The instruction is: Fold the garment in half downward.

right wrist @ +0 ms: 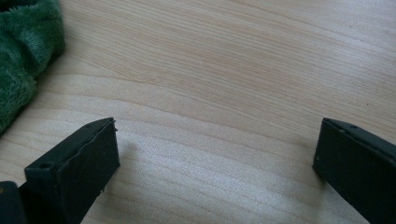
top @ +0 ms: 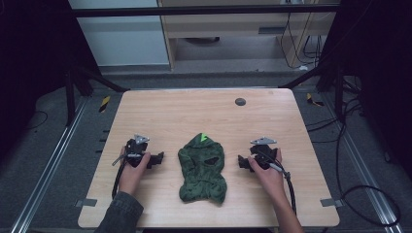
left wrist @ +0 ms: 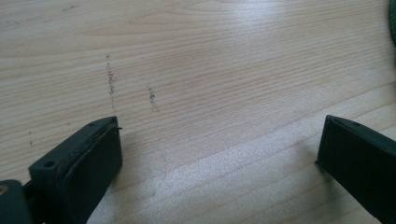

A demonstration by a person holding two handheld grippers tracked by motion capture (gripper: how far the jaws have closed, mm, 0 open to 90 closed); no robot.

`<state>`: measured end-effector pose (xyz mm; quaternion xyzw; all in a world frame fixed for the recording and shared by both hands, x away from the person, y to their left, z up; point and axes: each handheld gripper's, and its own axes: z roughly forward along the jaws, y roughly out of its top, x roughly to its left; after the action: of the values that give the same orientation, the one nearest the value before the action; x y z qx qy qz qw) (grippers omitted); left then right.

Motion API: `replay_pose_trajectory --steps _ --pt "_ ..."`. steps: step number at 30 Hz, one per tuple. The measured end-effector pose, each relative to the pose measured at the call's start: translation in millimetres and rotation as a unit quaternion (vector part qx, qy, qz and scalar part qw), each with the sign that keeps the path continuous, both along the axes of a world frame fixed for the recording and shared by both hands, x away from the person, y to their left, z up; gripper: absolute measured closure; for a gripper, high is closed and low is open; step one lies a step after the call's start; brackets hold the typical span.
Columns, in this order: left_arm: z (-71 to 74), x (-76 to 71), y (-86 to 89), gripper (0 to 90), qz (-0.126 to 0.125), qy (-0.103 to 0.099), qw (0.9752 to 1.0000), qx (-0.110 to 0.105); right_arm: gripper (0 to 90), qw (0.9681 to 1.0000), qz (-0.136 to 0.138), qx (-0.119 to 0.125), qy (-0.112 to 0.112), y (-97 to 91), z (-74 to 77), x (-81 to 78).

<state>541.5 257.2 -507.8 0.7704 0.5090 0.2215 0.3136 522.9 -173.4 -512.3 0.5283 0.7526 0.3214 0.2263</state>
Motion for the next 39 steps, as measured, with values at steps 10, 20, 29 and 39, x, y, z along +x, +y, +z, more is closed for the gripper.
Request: replay_pose_trajectory --steps 10,20,29,39 --pt "0.1 -7.5 -3.1 0.0 -0.016 0.001 0.9999 0.000 1.4 1.0000 0.001 0.000 -0.001 0.6 0.3 -1.8" --pt "13.7 -10.1 -9.1 3.9 -0.067 0.025 0.9974 -0.005 21.6 0.9985 0.054 0.010 0.008 5.9 13.0 -3.3" --pt "50.7 8.0 -16.6 6.1 -0.097 0.021 0.9950 -0.006 36.2 0.9930 0.115 0.019 0.016 16.5 52.7 16.3" --pt "61.0 22.8 -33.8 21.3 -0.117 0.019 0.9925 -0.027 57.8 0.9861 0.162 0.021 0.034 33.6 67.8 40.8"
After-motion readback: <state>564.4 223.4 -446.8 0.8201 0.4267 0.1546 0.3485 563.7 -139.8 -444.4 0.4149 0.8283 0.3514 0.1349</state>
